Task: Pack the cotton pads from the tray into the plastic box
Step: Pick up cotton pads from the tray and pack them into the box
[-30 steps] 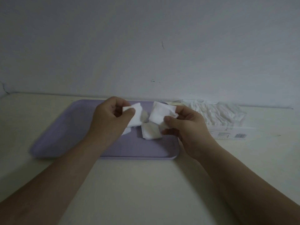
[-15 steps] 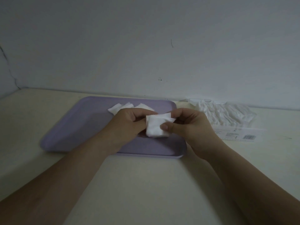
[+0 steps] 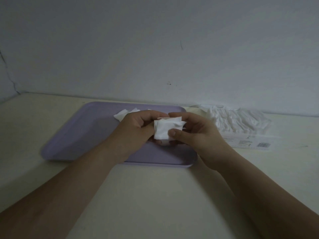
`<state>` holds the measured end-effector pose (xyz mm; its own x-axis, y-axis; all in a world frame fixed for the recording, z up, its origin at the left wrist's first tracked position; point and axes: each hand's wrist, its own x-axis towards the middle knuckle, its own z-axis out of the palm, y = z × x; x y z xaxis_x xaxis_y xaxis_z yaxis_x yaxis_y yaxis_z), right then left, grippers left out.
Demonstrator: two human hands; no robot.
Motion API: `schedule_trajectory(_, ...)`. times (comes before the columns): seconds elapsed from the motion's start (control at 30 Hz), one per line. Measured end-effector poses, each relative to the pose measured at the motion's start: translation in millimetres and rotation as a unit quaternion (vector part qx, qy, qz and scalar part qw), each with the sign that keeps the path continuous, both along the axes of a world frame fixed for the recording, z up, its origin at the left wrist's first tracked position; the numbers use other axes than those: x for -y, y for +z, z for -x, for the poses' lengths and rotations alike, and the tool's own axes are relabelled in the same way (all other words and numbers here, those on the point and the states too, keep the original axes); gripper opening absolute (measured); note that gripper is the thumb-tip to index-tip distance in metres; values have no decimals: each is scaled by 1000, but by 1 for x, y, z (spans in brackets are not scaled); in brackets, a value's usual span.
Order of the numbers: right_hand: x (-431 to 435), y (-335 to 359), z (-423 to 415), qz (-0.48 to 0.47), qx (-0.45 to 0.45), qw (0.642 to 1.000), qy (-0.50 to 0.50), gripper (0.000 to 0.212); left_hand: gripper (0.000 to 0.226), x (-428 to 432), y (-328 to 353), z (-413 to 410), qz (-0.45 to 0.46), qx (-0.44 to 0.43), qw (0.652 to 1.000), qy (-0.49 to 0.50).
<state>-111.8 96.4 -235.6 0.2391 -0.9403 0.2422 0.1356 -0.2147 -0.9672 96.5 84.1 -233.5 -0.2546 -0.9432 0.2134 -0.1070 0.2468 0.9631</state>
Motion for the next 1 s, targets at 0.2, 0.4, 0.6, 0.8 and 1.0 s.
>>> schedule_trajectory(0.2, 1, -1, -1, -2, 14, 999, -42, 20, 16, 2, 2, 6, 25, -31, 994, 106)
schedule_trajectory(0.4, 2, -3, 1, -14, 35, 998, -53, 9, 6, -2, 4, 9, 94, -11, 991, 92)
schedule_trajectory(0.6, 2, -3, 1, -12, 23, 998, -58, 7, 16, -2, 4, 8, 152, 23, 981, 121)
schedule_trajectory(0.8, 1, -3, 1, -9, 13, 997, -70, 8, 11, -9, 6, 9, 218, 58, 972, 66)
schedule_trajectory(1.0, 1, -1, -1, -5, 11, 999, -33, 16, 18, -6, 2, 8, 138, 56, 985, 87)
